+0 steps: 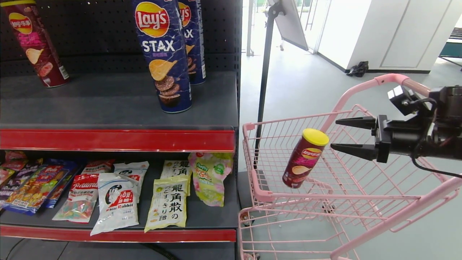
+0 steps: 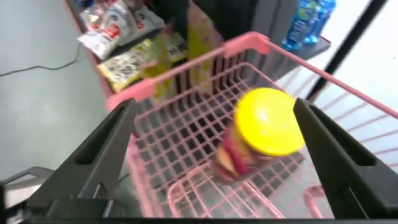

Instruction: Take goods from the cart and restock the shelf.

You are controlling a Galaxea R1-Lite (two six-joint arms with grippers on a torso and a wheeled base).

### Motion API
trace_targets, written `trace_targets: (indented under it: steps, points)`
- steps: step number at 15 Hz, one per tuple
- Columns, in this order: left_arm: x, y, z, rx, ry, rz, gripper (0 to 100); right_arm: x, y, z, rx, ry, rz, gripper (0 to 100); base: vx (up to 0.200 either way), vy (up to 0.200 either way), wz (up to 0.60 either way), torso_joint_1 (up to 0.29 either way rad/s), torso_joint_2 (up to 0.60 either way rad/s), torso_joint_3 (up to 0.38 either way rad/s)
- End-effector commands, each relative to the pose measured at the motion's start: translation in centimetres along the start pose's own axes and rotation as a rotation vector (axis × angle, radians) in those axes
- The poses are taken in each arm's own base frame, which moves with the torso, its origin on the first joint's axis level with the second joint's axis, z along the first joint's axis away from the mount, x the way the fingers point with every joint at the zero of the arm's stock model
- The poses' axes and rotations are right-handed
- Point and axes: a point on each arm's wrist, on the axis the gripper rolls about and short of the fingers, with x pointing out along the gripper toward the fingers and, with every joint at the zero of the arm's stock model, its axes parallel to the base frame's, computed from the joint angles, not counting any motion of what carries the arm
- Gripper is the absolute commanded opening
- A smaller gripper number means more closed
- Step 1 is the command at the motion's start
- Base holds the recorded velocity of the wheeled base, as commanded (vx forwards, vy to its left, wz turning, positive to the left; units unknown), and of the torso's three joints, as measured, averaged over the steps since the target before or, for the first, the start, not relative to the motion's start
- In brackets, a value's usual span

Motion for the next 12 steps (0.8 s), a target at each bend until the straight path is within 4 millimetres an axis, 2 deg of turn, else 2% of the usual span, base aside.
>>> trace_targets:
  steps: [1,3,6,9,12]
  points:
    - [0.0,0.0,0.0,0.0,0.0,0.001,100,1.3,-5.7,-4.2,0.046,0.04,-0.047,100,0.0,0.0,0.0,0.0,0.0,0.0]
    - [0.0,0.0,0.0,0.0,0.0,0.001,100,0.2,-8.4,-6.2,0.054,0.047,-0.098,100,0.0,0.0,0.0,0.0,0.0,0.0]
    - [0.0,0.0,0.0,0.0,0.0,0.001,100,-1.9,-9.8,-8.3,0.074,0.054,-0.131,100,0.0,0.0,0.0,0.0,0.0,0.0]
    - [0.0,0.0,0.0,0.0,0.0,0.001,100,-2.1,-9.1,-8.8,0.081,0.04,-0.068,100,0.0,0.0,0.0,0.0,0.0,0.0]
    - [0.0,0.0,0.0,0.0,0.0,0.001,100,-0.6,-7.7,-9.6,0.063,0.045,0.01,100,0.0,0.0,0.0,0.0,0.0,0.0]
